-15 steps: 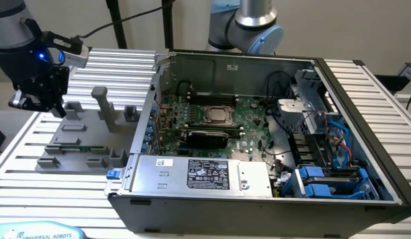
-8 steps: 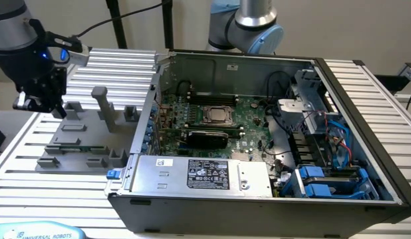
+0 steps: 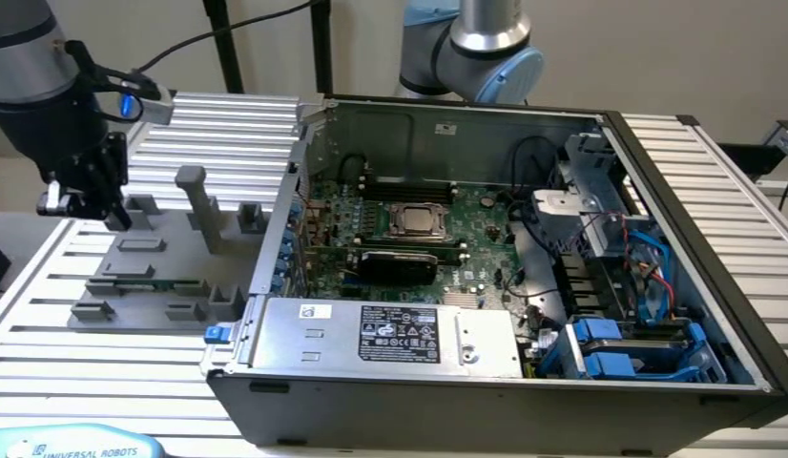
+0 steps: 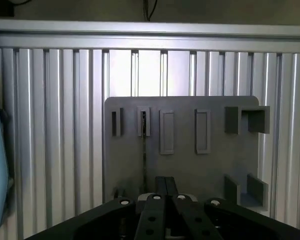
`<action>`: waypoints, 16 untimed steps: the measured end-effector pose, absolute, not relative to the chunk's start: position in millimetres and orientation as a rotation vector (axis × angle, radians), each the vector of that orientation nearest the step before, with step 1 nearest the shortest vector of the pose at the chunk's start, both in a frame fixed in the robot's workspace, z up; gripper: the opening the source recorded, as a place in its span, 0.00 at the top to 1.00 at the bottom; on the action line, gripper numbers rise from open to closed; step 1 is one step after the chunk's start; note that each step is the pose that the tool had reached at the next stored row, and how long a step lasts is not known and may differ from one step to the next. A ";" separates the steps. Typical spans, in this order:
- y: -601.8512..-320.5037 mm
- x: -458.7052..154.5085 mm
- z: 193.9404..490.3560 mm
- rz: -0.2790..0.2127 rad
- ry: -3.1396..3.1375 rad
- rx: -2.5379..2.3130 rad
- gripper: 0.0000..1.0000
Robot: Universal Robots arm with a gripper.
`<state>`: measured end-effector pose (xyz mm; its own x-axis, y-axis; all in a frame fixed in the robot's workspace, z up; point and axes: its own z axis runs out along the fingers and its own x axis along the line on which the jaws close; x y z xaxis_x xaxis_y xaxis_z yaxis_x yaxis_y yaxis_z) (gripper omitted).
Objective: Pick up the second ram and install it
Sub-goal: 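Pick up the second ram and move it above second insertion slot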
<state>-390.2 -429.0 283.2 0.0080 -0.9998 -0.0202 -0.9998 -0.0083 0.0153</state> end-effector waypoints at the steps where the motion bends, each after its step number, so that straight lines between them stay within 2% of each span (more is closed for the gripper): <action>1: -429.1 -389.0 281.7 0.039 2.205 -2.233 0.89; 14: -435.7 -383.2 270.7 0.039 2.198 -2.240 0.88; 16: -435.8 -383.2 268.9 0.039 2.198 -2.240 0.76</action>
